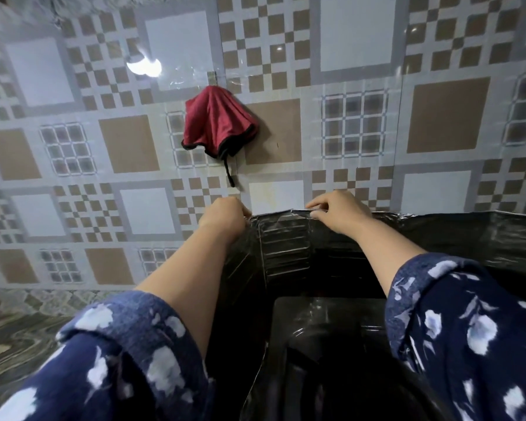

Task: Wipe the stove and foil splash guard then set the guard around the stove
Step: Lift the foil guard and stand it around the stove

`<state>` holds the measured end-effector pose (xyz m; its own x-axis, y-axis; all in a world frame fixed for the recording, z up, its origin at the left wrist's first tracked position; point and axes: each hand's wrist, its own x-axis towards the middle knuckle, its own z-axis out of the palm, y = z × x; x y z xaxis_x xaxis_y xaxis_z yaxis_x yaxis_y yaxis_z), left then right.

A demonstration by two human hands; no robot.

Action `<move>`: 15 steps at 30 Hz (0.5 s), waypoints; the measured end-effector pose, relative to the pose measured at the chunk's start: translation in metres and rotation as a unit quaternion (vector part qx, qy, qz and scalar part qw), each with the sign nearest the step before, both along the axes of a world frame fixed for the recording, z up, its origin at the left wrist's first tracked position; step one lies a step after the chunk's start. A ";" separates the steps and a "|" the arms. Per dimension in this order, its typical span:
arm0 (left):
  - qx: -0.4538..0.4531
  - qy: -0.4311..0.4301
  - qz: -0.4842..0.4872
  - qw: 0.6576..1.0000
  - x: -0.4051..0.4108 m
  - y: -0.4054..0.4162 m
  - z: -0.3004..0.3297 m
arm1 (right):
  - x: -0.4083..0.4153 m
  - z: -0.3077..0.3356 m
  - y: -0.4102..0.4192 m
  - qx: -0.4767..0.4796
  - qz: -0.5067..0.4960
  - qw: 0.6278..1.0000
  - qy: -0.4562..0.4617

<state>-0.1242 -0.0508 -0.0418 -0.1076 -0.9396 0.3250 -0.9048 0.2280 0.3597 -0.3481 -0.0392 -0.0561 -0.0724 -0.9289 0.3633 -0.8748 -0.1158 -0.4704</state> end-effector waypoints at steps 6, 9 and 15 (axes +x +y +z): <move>0.106 -0.076 -0.034 0.991 0.003 0.016 0.016 | 0.001 -0.014 -0.005 -0.053 -0.009 0.999 -0.004; 0.158 -0.113 -0.058 0.979 0.008 0.026 0.021 | 0.001 -0.014 -0.003 -0.051 -0.006 0.999 -0.005; 0.175 0.002 -0.090 0.980 0.003 0.032 0.018 | -0.010 -0.006 0.002 -0.021 0.000 1.000 -0.021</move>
<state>-0.1210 -0.0183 -0.0242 -0.2805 -0.9598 -0.0140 -0.8597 0.2447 0.4485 -0.3576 -0.0372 -0.0625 -0.0884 -0.9129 0.3984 -0.8549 -0.1357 -0.5007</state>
